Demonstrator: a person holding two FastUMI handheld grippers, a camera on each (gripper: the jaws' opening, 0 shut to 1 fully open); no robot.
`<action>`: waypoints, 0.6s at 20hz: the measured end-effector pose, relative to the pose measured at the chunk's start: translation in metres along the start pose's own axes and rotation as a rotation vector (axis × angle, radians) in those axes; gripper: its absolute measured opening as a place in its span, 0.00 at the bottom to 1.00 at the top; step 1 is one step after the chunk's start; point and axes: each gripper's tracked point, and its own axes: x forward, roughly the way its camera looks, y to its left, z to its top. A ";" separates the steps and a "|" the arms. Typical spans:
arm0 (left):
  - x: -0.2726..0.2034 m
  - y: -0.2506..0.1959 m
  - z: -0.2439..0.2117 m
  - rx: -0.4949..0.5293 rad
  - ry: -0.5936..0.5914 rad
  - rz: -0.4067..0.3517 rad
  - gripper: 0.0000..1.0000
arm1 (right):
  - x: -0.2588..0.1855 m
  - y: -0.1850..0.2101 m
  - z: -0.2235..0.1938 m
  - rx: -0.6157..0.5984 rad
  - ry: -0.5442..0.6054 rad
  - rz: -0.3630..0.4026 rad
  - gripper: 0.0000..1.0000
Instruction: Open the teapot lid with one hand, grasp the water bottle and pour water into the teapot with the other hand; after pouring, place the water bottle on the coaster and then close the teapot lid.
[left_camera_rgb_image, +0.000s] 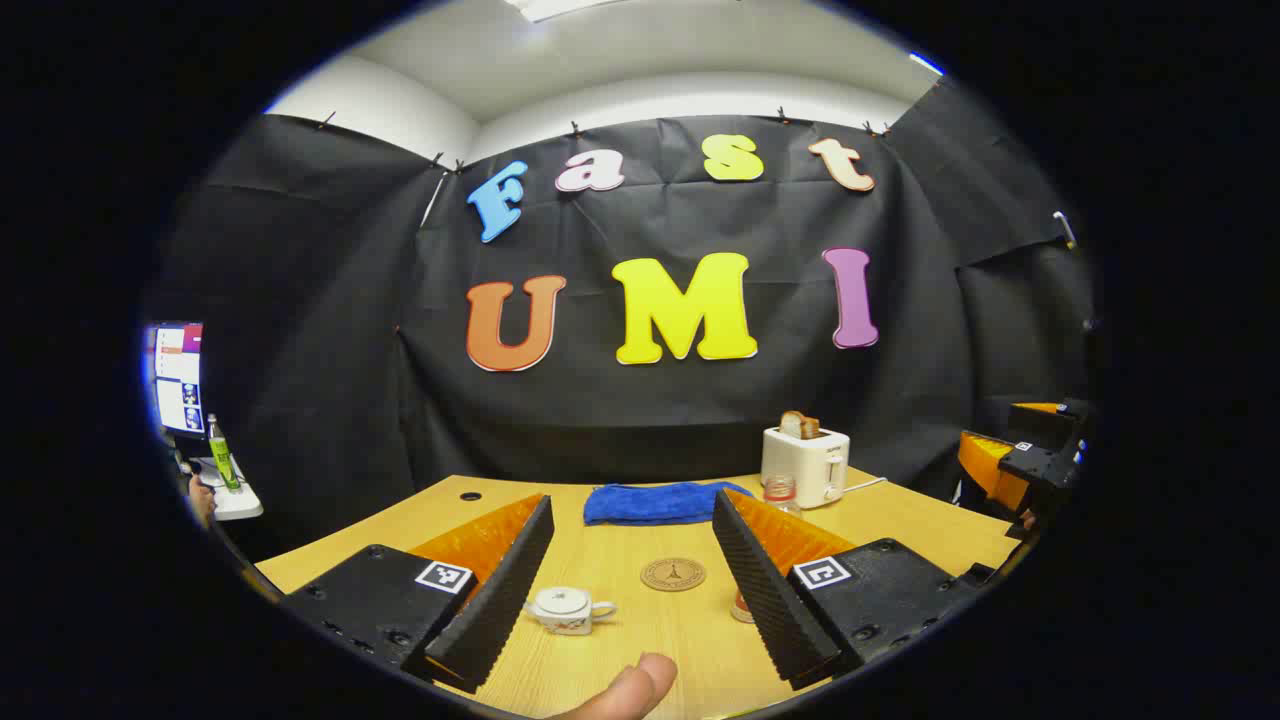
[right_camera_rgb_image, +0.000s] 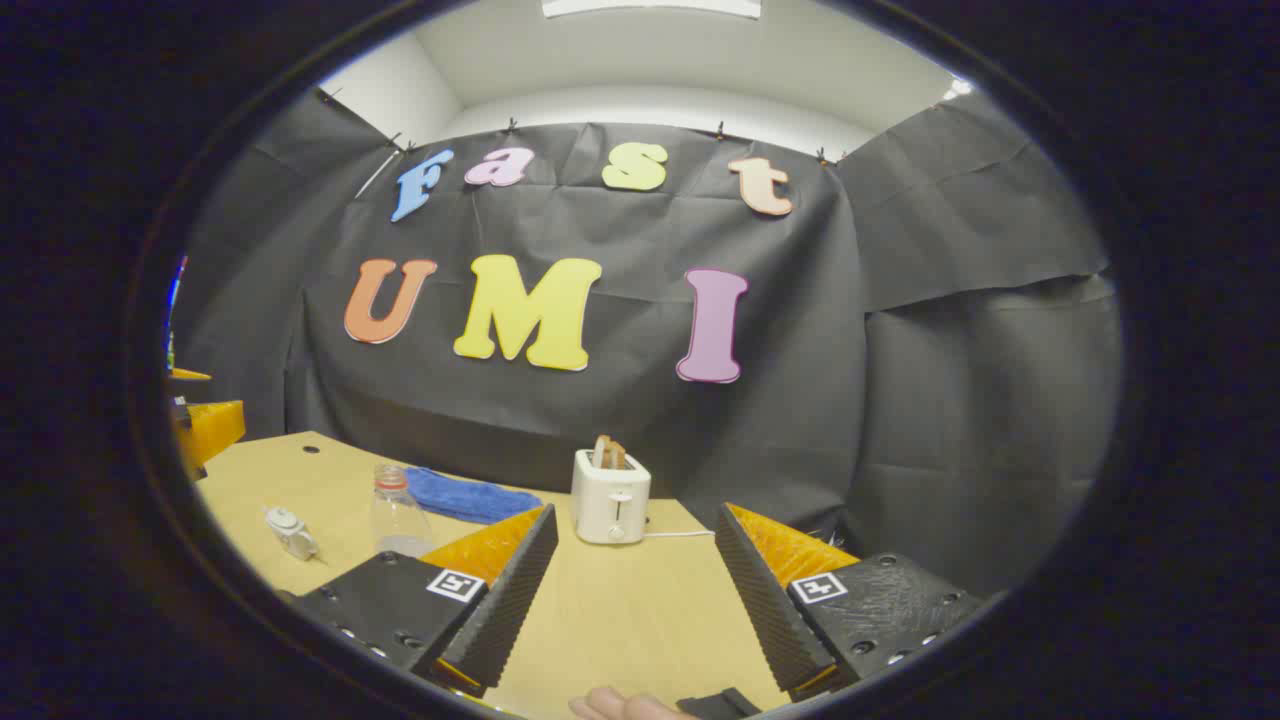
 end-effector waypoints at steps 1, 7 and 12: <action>0.002 0.004 -0.003 -0.014 0.010 0.006 1.00 | -0.002 0.005 -0.002 0.011 0.005 0.012 0.98; 0.008 0.017 -0.014 0.009 0.028 0.040 1.00 | 0.001 0.017 -0.014 0.020 0.041 0.059 0.97; 0.008 0.014 -0.017 0.021 0.026 0.030 1.00 | 0.001 0.012 -0.012 0.012 0.033 0.050 0.97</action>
